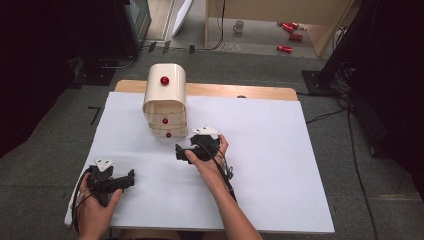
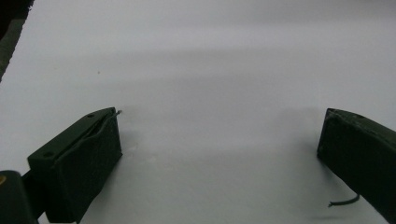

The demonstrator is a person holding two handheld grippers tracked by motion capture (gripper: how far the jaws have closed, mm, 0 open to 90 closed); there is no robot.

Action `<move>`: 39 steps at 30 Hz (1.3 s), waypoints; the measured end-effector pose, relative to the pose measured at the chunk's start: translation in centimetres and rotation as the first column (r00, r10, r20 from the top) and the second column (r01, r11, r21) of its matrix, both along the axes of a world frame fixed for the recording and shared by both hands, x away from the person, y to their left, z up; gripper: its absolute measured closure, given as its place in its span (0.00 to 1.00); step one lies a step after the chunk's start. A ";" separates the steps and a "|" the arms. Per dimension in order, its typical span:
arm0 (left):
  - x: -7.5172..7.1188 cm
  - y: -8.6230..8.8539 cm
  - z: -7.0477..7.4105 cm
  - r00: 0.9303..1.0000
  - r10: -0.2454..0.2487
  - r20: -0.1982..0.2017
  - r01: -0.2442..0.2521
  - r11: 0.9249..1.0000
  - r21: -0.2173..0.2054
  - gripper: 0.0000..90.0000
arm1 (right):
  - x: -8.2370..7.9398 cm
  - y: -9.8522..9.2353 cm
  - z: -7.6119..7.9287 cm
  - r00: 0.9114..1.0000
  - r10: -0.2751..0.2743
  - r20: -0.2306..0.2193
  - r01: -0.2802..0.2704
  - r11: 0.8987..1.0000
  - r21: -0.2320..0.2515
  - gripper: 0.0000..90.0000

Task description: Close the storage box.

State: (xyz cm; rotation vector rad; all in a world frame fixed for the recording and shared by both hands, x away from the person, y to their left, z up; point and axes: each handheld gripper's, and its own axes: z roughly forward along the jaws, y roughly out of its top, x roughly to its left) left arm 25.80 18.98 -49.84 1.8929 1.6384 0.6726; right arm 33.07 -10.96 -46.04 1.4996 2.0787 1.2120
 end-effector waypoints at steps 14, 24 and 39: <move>0.0 0.0 0.0 1.000 -0.001 0.000 0.001 1.000 0.001 0.00 | -1.6 -4.9 -0.5 0.999 -0.052 -0.004 0.052 0.998 -0.022 0.00; 0.0 0.0 0.0 1.000 -0.001 0.001 0.001 1.000 0.001 0.00 | -3.3 -8.7 -1.1 0.995 -0.100 -0.015 0.099 0.995 -0.030 0.00; 0.0 0.0 0.0 1.000 0.000 0.000 0.000 1.000 0.001 0.00 | -6.4 -14.7 -1.8 0.981 -0.189 -0.035 0.187 0.981 -0.043 0.00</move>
